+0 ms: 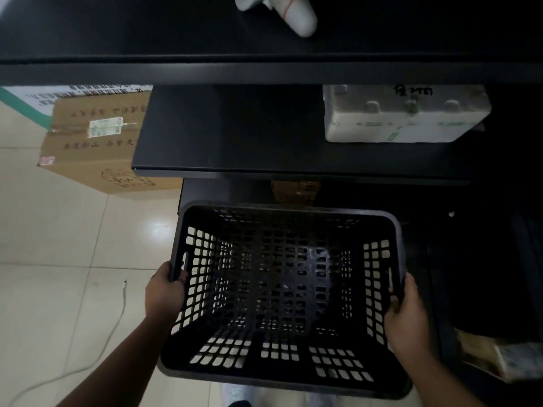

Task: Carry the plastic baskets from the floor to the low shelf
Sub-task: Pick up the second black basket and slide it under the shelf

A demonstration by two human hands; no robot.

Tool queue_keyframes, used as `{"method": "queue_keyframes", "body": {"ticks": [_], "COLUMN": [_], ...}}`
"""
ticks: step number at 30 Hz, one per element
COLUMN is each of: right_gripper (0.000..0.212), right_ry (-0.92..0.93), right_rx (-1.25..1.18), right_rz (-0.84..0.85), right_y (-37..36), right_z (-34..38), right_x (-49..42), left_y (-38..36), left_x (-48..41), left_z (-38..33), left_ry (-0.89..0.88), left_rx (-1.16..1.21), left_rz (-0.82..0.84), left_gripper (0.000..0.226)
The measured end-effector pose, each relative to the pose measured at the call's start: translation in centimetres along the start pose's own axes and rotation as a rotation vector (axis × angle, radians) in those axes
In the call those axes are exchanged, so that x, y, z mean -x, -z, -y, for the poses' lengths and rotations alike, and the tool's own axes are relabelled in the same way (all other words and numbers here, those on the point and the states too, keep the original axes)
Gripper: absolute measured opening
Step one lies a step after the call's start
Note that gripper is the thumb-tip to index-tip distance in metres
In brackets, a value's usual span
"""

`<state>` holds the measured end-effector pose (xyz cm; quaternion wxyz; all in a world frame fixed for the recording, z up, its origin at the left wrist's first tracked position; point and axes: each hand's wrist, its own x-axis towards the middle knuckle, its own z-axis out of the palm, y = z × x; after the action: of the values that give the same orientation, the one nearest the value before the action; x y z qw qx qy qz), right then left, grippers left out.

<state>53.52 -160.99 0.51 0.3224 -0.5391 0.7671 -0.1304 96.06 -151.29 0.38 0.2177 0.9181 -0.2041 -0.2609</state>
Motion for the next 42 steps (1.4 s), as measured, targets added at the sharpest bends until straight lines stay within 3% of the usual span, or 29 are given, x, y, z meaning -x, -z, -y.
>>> {"method": "queue_keyframes", "body": {"ticks": [12,17,21,25,29,35,42], "right_gripper": [0.061,0.061,0.066,0.051,0.039,0.046,0.05], "right_ry": [0.005,0.01,0.033,0.311,0.475,0.723,1.012], "right_rx": [-0.051,-0.037,0.051,0.135,0.117,0.06,0.026], "right_rz": [-0.01,0.02,0.015,-0.032,0.044,0.162,0.325], "right_y": [0.4,0.8,2.1,4.3,6.7,10.8,12.9], "right_z": [0.6,0.7,1.5,4.3,8.9,18.2,31.1], "right_x": [0.5,0.4,0.4,0.9,2.7,7.8,17.8], "left_y": [0.2,1.2,2.9,5.0,8.3,16.1,30.1], "left_x": [-0.5,-0.5,0.5,2.5,5.9,12.8,21.8], "left_z": [0.7,0.9,0.5,-1.6,-4.7,-7.6,-3.4], "left_ry": [0.027,-0.001,-0.088,-0.174,-0.293,-0.396,-0.316], "left_rx": [0.115,0.074,-0.057,-0.059,0.0,0.086,0.188], "left_rz": [0.101,0.148,0.118,0.091,0.056,-0.093,-0.356], "left_gripper": [0.017,0.01,0.042,0.068,0.067,0.062,0.059]}}
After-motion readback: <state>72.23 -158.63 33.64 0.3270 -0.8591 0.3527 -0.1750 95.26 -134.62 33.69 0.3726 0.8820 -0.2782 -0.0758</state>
